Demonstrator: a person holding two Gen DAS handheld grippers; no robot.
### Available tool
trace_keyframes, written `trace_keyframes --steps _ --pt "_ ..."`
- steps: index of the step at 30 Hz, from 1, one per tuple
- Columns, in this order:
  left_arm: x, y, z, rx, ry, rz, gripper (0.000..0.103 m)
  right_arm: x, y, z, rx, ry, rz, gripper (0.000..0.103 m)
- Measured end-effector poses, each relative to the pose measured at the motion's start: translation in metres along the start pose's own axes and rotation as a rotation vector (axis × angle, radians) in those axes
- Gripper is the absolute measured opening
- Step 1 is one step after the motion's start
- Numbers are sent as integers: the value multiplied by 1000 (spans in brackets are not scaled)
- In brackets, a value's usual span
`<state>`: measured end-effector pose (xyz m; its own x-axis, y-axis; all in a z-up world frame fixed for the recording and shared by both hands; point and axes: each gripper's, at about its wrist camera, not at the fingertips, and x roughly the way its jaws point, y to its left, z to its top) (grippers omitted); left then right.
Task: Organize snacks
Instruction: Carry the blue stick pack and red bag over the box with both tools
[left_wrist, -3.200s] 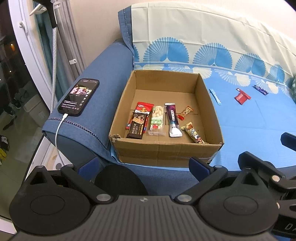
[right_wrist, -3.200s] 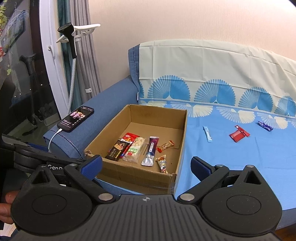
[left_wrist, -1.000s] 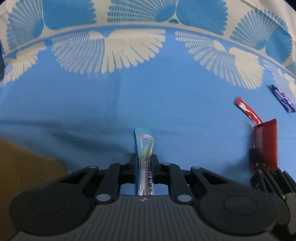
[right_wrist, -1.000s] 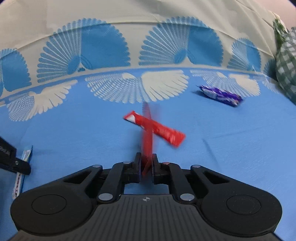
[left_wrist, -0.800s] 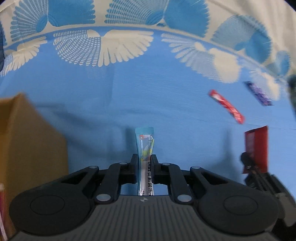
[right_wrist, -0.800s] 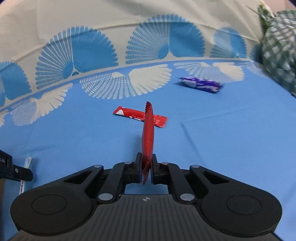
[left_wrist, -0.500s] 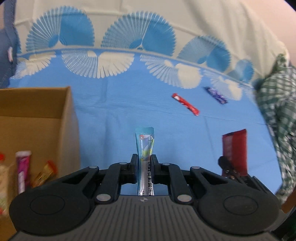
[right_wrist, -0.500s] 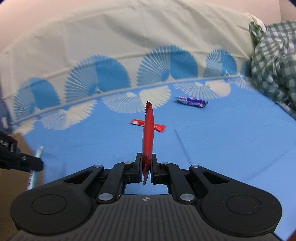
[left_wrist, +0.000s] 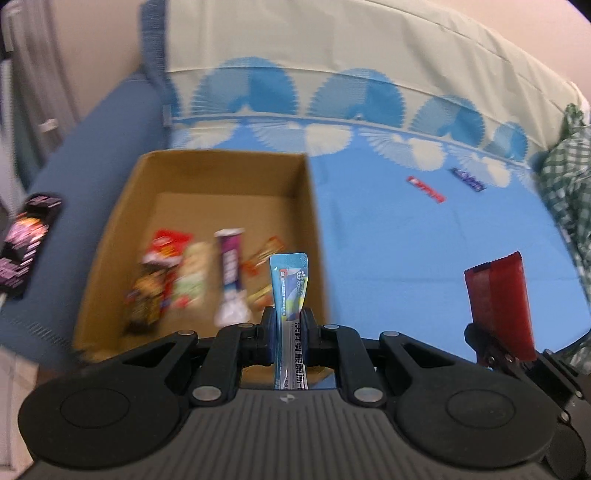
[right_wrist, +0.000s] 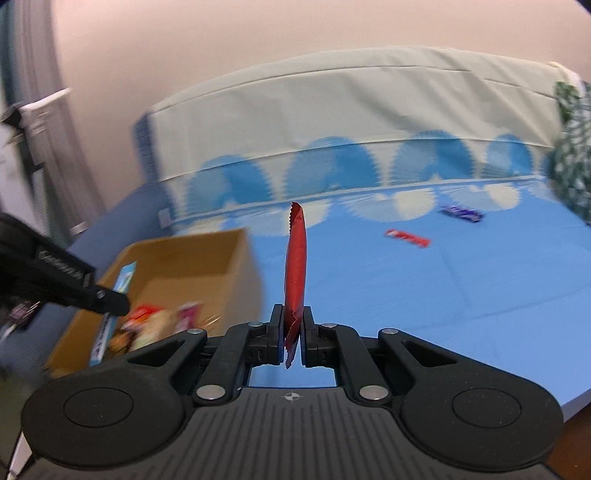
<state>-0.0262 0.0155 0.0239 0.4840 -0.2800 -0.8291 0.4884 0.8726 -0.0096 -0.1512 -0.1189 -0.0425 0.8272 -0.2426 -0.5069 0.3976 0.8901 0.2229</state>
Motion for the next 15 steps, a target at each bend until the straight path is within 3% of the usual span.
trace_keyframes --steps 6,15 --pt "-38 36 -48 -16 -25 45 14 -39 54 -25 -92 27 109 8" --pt "-66 48 -91 -34 -68 41 14 -79 85 -37 -207 -15 129 8"
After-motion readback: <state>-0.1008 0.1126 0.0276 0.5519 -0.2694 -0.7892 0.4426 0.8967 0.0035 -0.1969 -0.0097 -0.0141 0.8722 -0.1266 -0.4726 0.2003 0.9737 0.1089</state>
